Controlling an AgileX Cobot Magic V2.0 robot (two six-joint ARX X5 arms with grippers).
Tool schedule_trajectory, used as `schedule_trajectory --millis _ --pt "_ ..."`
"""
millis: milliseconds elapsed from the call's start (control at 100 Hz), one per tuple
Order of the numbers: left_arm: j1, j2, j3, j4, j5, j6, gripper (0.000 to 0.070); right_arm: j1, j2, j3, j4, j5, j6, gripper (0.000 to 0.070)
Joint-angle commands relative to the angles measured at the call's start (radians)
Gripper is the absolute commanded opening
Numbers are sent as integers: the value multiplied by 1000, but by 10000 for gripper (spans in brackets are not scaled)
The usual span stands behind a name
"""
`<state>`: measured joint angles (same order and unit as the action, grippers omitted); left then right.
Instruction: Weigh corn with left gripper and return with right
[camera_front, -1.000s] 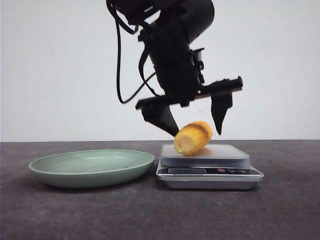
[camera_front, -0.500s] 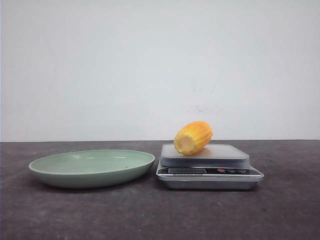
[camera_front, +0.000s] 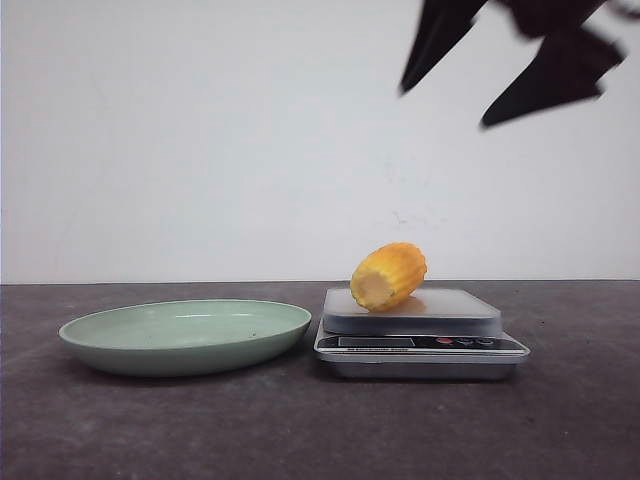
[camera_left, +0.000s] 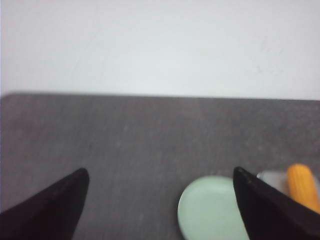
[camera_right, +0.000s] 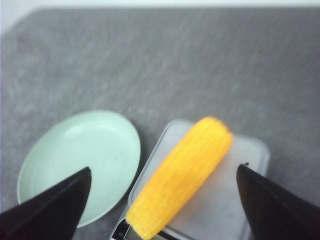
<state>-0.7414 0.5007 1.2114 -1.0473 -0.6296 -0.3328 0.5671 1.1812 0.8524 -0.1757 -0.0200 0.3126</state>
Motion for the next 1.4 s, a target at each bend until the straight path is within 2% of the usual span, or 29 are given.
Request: schedule_trajectory --millis 0,70,250,590,640,790,880,1140,1390 --pt "-6 -53 -31 -7 -4 -75 557 26 63 39 19 38 22 605" --pt "-6 -119 -86 -28 -2 -99 557 45 130 63 21 75 22 605" --pt "-6 -183 -158 -86 4 -143 557 58 281 129 22 105 40 605" --pt "-6 -182 -171 -89 9 -126 557 57 467 144 31 130 111 598" --pt "-6 -182 -171 -89 9 -124 557 58 479 144 30 130 122 541" --pt "-6 -182 -171 -89 8 -124 557 74 481 144 37 164 126 180" --pt "-6 -182 -171 -89 8 -121 557 80 476 145 51 185 124 0" --pt "-6 -182 -171 -88 8 -117 557 124 401 173 59 211 77 0" --pt "-6 -182 -171 -84 8 -117 557 242 391 379 -5 197 47 0"
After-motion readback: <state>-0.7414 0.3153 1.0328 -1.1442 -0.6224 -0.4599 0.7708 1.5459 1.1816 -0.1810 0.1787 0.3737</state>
